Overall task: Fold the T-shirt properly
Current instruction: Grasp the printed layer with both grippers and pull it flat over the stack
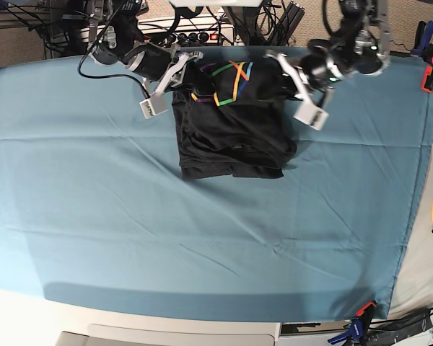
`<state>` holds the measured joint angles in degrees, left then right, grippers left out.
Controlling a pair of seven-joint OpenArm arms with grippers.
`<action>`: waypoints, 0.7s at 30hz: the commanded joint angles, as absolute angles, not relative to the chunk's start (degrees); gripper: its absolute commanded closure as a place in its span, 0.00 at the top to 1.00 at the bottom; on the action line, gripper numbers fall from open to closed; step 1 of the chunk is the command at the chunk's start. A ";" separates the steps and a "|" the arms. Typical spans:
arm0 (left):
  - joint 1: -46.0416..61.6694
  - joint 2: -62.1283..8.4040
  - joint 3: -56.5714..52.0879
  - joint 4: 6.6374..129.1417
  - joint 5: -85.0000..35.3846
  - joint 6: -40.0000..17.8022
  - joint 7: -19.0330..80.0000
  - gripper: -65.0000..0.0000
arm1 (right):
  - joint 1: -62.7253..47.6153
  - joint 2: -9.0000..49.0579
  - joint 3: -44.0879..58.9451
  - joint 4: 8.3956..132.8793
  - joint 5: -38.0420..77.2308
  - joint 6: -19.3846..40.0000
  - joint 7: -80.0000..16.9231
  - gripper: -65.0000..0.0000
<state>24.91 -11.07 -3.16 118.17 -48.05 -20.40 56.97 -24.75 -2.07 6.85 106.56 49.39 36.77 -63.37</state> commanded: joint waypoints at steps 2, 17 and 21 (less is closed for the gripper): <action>24.73 -11.11 -0.60 119.11 -49.45 -20.95 56.14 0.00 | -24.45 -1.93 5.82 107.55 52.51 38.65 -62.17 0.00; 24.73 -11.22 5.45 118.63 -30.46 -17.76 51.18 0.00 | -14.59 -2.37 4.82 107.53 49.28 40.00 -60.18 0.00; 24.75 -11.27 5.45 117.03 -30.06 -16.73 50.94 0.00 | -13.30 -2.39 4.82 107.13 47.70 40.00 -59.40 0.00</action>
<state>24.88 -11.11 5.52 116.22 -29.43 -16.51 52.01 -13.91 -2.26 4.84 106.43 46.50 39.31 -60.99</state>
